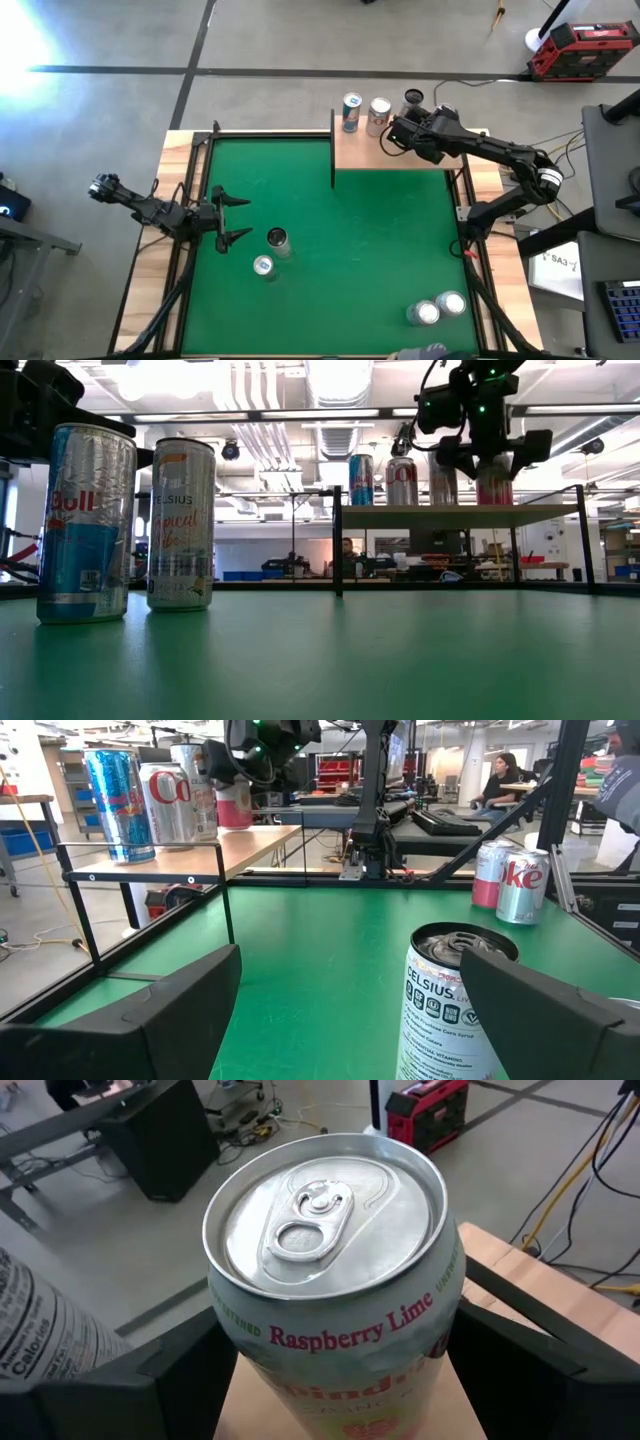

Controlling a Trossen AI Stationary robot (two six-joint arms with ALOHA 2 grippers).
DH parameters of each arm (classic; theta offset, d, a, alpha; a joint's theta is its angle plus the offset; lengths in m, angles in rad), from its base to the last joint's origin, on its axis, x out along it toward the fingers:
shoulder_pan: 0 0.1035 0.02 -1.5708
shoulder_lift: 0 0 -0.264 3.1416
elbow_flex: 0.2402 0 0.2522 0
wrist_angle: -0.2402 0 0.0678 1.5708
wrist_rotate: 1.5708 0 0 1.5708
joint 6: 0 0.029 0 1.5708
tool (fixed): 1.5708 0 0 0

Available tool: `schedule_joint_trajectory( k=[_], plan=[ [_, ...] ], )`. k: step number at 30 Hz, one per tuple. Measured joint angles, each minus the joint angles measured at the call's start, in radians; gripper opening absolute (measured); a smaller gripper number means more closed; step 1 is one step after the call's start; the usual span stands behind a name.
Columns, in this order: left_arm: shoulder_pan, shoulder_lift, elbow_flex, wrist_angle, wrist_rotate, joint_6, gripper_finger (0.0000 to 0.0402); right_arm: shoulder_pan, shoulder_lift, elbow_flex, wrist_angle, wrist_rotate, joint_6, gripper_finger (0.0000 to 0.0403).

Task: Place canned beverage on shelf
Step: Put the top pink-white soda can on the shelf

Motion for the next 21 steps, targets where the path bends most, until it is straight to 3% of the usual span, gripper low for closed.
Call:
schedule_joint_trajectory(
  k=[17, 21],
  plan=[
    [0.000, 0.000, 0.000, 0.000, 0.000, 0.000, 0.0361, 0.000, 0.000, -0.001, 0.004, -0.020, -0.146, 0.0316],
    [0.000, 0.000, 0.000, 0.000, 0.000, 0.000, 0.0361, 0.000, 0.000, -0.001, 0.004, -0.019, -0.163, 0.0334]
  ],
)
